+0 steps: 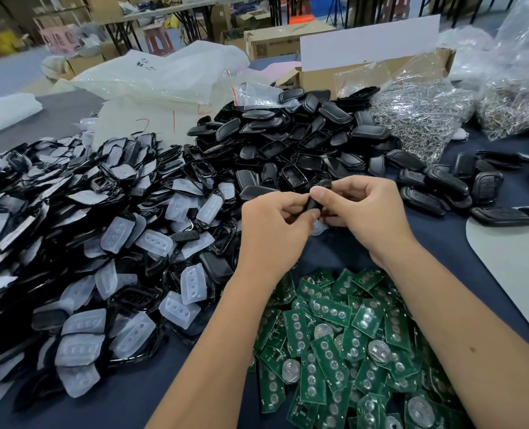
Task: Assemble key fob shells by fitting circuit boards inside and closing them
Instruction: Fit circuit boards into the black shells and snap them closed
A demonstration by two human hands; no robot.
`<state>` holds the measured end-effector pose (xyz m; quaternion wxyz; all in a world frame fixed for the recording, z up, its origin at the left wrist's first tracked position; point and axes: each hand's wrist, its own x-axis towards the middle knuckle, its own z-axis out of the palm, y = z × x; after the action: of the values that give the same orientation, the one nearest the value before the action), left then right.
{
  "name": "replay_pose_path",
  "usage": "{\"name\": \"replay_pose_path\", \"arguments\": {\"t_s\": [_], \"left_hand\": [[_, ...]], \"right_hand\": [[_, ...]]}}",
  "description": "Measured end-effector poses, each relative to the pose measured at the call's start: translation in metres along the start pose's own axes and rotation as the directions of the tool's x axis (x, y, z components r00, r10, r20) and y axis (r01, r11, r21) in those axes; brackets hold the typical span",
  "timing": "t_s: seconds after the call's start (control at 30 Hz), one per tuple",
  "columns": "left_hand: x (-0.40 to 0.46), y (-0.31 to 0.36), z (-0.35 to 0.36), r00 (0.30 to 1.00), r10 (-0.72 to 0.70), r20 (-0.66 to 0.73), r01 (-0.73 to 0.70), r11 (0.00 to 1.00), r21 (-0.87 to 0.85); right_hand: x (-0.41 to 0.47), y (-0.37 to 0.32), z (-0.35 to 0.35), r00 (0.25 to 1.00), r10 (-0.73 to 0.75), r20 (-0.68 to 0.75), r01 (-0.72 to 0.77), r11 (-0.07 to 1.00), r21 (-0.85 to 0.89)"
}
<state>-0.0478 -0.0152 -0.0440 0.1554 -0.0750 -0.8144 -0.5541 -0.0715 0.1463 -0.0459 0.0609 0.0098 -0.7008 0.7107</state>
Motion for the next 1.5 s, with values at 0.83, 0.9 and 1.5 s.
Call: {"name": "replay_pose_path", "arguments": {"t_s": [0.83, 0.9, 1.5], "left_hand": [[0.003, 0.007, -0.02, 0.985, 0.16, 0.059, -0.168, 0.967, 0.191], [0.004, 0.005, -0.02, 0.988, 0.138, 0.064, -0.146, 0.979, 0.143], [0.003, 0.011, -0.021, 0.948, -0.182, 0.26, 0.305, 0.751, -0.586]], "right_hand": [[-0.002, -0.007, -0.005, 0.905, -0.266, 0.333, 0.321, 0.939, -0.122], [-0.002, -0.007, -0.005, 0.91, -0.267, 0.318, 0.325, 0.935, -0.143], [-0.007, -0.014, 0.002, 0.929, 0.078, 0.361, -0.173, 0.955, 0.24]]}}
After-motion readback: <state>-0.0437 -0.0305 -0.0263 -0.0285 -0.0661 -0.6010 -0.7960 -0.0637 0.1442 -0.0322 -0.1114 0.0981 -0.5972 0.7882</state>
